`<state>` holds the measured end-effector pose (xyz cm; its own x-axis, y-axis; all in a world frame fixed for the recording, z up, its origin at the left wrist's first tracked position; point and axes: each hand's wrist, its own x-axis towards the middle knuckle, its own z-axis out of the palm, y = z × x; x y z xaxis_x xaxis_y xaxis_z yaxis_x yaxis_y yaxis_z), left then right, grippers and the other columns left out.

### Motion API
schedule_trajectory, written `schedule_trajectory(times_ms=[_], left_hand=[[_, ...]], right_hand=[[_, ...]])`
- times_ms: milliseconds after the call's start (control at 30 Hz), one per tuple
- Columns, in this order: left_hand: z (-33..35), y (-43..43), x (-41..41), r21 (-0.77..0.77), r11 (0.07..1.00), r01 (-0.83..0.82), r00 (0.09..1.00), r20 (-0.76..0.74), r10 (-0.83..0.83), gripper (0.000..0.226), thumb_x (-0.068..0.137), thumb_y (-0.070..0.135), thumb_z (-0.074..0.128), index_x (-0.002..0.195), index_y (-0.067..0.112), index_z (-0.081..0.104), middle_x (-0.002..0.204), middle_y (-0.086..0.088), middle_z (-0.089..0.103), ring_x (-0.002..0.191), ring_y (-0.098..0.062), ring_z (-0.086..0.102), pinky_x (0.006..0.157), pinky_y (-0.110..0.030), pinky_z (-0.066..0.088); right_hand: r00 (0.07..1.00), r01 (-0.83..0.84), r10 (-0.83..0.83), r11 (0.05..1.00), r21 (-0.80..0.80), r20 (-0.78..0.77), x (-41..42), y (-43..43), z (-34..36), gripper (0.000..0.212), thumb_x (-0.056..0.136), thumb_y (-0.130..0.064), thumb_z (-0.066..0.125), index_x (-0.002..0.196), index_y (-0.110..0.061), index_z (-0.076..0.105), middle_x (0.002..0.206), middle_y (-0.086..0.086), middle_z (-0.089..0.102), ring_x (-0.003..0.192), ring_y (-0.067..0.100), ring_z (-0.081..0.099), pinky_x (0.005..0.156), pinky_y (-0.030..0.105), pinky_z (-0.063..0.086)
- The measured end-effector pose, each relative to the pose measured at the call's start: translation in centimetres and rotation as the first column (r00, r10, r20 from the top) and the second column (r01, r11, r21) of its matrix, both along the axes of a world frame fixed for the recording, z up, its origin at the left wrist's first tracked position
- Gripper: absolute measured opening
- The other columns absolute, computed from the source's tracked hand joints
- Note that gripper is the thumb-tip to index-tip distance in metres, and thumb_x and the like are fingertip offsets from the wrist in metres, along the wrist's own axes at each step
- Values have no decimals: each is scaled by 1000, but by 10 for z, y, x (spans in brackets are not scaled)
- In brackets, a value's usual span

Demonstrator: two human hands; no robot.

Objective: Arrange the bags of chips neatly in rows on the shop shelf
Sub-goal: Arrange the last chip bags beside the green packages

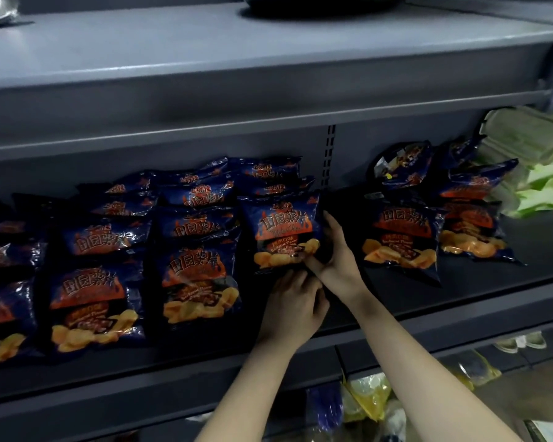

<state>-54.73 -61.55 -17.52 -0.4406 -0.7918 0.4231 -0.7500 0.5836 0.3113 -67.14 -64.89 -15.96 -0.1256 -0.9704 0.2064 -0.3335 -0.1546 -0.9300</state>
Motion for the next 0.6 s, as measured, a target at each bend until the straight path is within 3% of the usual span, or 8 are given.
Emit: schedule_trajectory(times_ms=[200, 300, 433, 600], left_hand=[[0, -2, 2, 36, 999, 39, 998, -58, -37, 29, 81, 29, 47, 99, 13, 63, 103, -1, 63, 100, -19, 58, 84, -30, 51], [-2, -4, 2, 47, 998, 48, 996, -80, -45, 28, 83, 29, 47, 99, 13, 64, 104, -1, 63, 102, -17, 58, 88, -28, 49], [-2, -5, 2, 71, 996, 49, 995, -86, -43, 27, 83, 30, 46, 94, 14, 64, 98, 0, 63, 96, -17, 58, 84, -28, 49], [0, -3, 3, 73, 996, 50, 996, -74, -45, 24, 83, 30, 45, 89, 14, 62, 95, -1, 61, 93, -18, 58, 82, -28, 48]], right_hand=[[994, 63, -72, 992, -111, -77, 4, 2, -3, 80, 81, -8, 68, 146, -19, 23, 142, -6, 39, 134, 5, 34, 109, 17, 31], [991, 67, -81, 990, -128, -108, 4, 1, -5, 69, 83, -10, 66, 142, -18, 33, 139, -1, 47, 131, 9, 41, 108, 25, 36], [994, 16, -29, 993, -115, -109, 2, 2, -4, 66, 85, -9, 63, 143, -21, 33, 133, -1, 54, 123, 8, 50, 102, 16, 39], [994, 44, -57, 988, -148, -90, 3, 1, -5, 65, 83, -12, 68, 140, -20, 37, 129, -1, 55, 120, 1, 47, 98, 6, 34]])
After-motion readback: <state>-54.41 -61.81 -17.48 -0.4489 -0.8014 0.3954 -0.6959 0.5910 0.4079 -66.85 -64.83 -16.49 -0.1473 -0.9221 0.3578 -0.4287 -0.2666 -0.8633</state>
